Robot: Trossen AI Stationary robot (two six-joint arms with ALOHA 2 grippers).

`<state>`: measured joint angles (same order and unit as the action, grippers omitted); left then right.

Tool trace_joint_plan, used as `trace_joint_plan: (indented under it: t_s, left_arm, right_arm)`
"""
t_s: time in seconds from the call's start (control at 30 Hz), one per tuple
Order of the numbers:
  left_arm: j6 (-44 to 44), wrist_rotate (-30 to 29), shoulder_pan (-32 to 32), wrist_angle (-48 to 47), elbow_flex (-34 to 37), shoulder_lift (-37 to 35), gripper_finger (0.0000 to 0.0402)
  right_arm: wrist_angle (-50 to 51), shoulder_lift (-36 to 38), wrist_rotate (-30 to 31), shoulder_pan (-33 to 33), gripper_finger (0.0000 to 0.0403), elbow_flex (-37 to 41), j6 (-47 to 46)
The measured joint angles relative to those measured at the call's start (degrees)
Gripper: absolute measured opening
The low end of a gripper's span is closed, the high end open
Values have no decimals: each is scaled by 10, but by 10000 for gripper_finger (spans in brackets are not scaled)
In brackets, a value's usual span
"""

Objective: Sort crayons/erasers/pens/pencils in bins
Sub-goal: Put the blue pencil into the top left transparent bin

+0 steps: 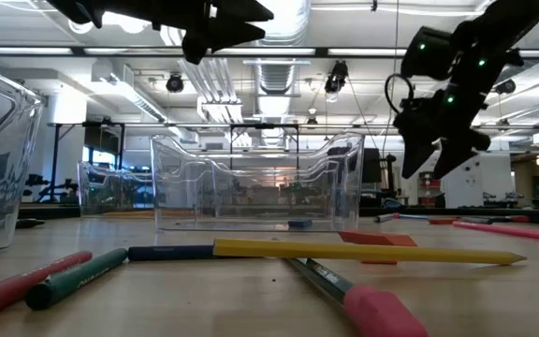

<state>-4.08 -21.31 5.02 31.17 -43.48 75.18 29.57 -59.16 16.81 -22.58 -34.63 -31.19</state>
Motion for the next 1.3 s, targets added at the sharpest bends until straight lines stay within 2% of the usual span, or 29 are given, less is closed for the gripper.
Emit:
trace_joint_plan:
  t_s: [0.13, 0.3, 0.57, 0.73, 1.3]
  left_arm:
    - [0, 0, 1, -1, 0, 0, 183]
    - [0, 0, 3, -1, 0, 1, 183]
    - [0, 0, 3, -2, 0, 1, 183]
    - [-1, 0, 3, -2, 5, 1, 183]
    - [-2, 0, 3, -1, 7, 1, 183]
  right_arm:
    - [-43, -33, -38, -54, 388, 0, 50]
    - [-67, -83, -46, -99, 388, 0, 84]
    - [-91, -163, -48, -135, 388, 0, 100]
    - [-107, -189, -54, -150, 382, 0, 106]
    - [-125, -207, -60, -200, 252, -1, 112]
